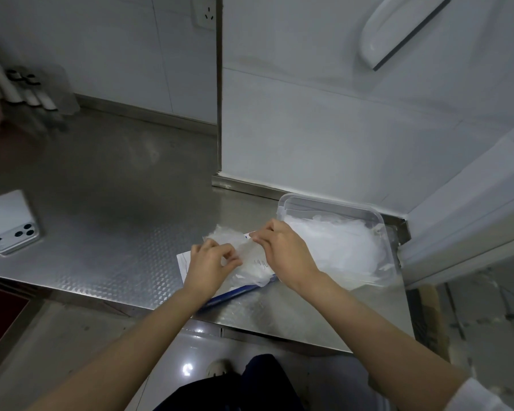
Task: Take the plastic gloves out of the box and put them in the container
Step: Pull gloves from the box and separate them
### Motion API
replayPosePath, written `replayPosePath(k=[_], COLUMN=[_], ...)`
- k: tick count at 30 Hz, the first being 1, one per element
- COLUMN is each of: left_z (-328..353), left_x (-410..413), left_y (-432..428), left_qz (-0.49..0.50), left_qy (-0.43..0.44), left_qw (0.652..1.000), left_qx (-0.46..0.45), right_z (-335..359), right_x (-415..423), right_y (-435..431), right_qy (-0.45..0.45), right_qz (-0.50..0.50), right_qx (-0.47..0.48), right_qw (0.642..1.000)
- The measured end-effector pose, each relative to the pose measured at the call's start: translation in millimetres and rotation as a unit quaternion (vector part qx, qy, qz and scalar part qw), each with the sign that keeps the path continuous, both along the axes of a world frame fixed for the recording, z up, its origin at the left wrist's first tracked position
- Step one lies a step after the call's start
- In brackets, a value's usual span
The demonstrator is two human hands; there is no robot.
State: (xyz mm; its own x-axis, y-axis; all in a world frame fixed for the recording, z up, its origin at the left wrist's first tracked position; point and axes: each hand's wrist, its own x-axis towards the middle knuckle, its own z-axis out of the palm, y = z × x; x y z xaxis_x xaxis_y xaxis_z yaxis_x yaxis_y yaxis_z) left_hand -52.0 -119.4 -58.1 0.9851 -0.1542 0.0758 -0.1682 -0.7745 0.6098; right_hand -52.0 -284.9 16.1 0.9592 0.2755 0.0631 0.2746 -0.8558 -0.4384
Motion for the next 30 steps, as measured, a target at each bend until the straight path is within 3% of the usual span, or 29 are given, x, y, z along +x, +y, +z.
replayPosePath(k=[9,12,17,19,21,23,25,27,30], left_z=[-9,-7,33,57,84,108,123,127,130], left_x=[-1,3,27,39,48,52,52,52,52], left_y=[12,11,18,20,11,-6,-27,-44,-61], left_qz=[-0.048,-0.062,-0.151,-0.149,-0.113,-0.109,-0.138,-0.184,-0.173], left_qy=[0.053,0.104,0.249,0.232,0.182,0.159,0.176,0.176,0.175], left_qw=[0.974,0.965,0.942,0.955,0.977,0.973,0.960,0.953,0.948], left_qx=[0.214,0.231,0.169,0.109,-0.012,-0.123,-0.167,-0.164,-0.199], right_z=[26,40,59,65,69,73,76,79,80], right_x=[13,24,41,45,47,46,43,40,39], right_y=[-8,-16,-38,-47,-55,-57,-57,-55,-60], right_qy=[-0.025,-0.041,-0.090,-0.103,-0.108,-0.103,-0.086,-0.052,-0.019], right_qz=[-0.097,-0.109,-0.121,-0.115,-0.089,-0.043,0.012,0.063,0.032], right_qx=[0.116,0.132,0.121,0.100,0.070,0.030,0.018,0.045,0.209], right_qw=[0.988,0.984,0.981,0.983,0.988,0.993,0.996,0.996,0.977])
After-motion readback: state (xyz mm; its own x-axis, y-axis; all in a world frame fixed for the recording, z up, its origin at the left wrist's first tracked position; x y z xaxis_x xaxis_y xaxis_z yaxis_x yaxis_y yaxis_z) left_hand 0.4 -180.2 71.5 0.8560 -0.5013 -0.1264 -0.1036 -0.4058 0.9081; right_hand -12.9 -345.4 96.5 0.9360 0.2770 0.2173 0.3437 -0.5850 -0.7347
